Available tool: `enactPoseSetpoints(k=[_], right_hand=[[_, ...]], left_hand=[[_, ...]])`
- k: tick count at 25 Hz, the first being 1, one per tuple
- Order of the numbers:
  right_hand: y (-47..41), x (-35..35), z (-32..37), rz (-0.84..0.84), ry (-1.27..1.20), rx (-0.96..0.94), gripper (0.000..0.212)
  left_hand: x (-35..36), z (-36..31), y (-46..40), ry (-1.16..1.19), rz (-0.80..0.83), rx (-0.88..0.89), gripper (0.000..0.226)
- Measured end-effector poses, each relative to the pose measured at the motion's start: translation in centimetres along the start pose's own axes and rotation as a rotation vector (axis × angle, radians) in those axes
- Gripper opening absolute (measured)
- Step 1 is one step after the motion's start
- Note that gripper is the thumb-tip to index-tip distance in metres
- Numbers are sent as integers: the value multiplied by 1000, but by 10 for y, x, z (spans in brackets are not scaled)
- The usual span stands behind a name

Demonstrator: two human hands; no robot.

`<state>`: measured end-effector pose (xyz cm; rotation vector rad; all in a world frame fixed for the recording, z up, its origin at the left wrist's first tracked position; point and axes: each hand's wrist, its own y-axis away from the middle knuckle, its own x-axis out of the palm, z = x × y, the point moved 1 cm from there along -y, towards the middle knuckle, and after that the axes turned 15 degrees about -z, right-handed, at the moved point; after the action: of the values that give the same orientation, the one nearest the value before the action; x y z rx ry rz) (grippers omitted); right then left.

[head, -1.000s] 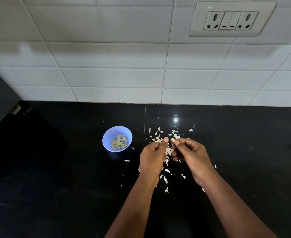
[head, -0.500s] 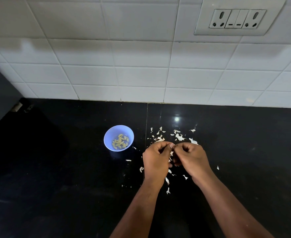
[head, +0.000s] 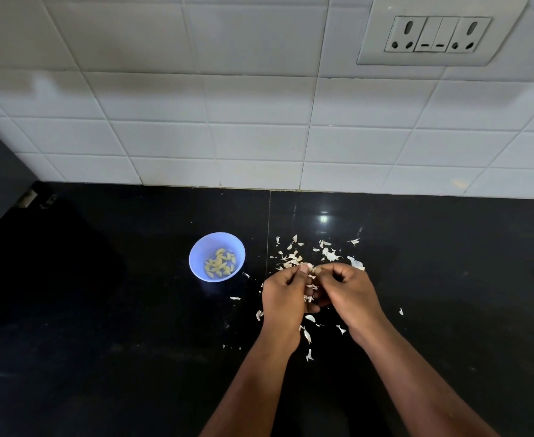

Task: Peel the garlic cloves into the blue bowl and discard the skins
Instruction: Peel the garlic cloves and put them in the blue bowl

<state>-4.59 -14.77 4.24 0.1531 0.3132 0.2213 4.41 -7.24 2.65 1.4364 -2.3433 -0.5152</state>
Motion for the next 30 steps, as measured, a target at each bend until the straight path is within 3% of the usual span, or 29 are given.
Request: enactPoseSetpoints(k=[4, 7, 13, 18, 21, 26, 30], right_hand=[[-2, -1, 3, 21, -13, -13, 17], [0, -1, 3, 62, -21, -13, 14], [-19, -16, -2, -91, 57, -55, 6], [-35, -14, -10, 56, 466, -209, 17], [-45, -9, -6, -43, 752, -289, 11], [-63, 17, -4, -51, 656, -580, 11], [-67, 39, -5, 11, 927, -634, 12]], left_hand=[[-1, -3, -1, -65, 20, 88, 11], [-3, -3, -5, -23, -14, 54, 10], [-16, 2, -19, -53, -145, 23, 19], [-23, 3, -25, -80, -194, 49, 13], [-23, 2, -29, -82, -194, 40, 13], [-24, -1, -30, -119, -160, 51, 13], [-20, -2, -29, -128, -124, 56, 12]])
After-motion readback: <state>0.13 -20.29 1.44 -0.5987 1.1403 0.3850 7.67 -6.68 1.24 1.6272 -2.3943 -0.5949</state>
